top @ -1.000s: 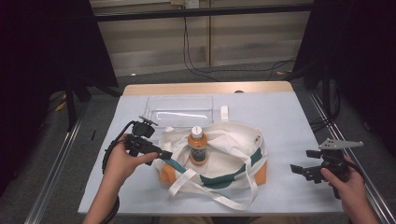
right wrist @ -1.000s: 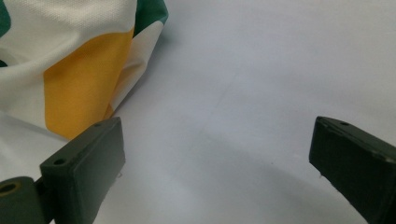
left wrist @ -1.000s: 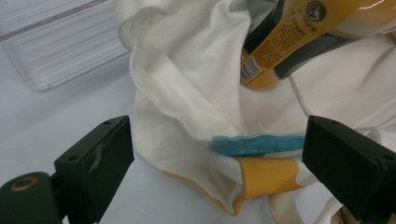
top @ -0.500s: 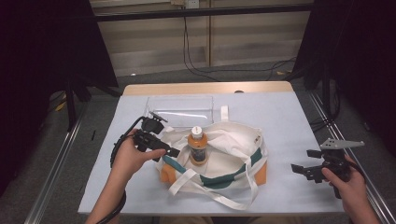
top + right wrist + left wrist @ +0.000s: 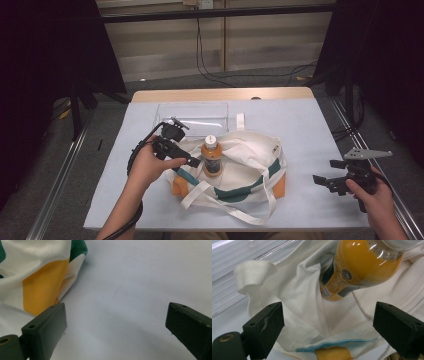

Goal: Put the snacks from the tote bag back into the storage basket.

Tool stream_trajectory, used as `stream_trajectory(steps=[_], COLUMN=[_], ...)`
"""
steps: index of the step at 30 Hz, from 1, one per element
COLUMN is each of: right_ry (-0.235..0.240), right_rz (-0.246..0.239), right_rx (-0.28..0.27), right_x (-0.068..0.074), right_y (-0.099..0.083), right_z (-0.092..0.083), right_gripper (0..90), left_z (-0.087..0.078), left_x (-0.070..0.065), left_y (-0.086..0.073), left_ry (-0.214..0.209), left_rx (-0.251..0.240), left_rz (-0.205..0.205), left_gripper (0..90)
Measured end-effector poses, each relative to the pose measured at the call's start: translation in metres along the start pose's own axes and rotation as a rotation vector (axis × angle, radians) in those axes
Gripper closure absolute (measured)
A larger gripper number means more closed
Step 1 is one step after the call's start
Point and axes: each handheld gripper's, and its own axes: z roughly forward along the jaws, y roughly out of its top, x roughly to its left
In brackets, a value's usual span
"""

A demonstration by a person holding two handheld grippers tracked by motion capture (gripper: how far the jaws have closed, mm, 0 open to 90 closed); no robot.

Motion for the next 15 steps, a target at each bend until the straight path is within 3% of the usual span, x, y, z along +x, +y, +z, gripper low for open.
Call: stream_trajectory(steps=[15], right_ry=[-0.001], right_rz=[0.004], right_rx=[-0.002], right_x=[0.0007], right_y=[0.0009], right_z=[-0.0009], right_gripper=[3.6], left_z=[0.0075], left_x=[-0.0057], left_y=[0.0074], left_ry=[-0.013], left_rx=[0.038], left_rz=[0.024], left_gripper=[10.0])
